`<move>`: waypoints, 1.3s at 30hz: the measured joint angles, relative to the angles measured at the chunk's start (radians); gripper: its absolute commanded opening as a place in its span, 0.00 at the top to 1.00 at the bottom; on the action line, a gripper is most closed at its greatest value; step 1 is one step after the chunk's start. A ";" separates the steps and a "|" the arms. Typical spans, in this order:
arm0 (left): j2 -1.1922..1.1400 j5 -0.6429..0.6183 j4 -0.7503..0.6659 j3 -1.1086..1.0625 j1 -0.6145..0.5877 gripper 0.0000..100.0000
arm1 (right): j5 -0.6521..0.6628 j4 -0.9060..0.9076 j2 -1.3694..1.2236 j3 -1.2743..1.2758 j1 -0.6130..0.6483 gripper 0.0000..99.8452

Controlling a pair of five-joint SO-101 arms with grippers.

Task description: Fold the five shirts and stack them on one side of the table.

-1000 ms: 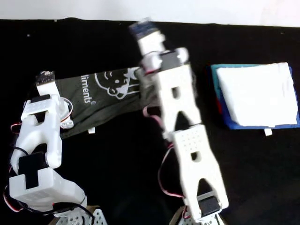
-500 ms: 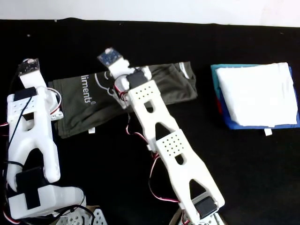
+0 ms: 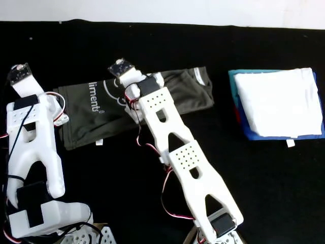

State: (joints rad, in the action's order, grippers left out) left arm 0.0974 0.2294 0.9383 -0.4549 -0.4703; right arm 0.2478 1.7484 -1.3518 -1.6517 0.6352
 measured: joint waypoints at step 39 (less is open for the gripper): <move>-1.059 -0.041 0.589 1.269 0.026 0.83 | 0.000 0.005 0.945 0.311 -0.044 0.99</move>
State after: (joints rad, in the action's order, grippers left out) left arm -0.9613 0.1880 1.5275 0.8140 -0.4442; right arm 0.2478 1.7530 -0.4066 -1.3403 0.5907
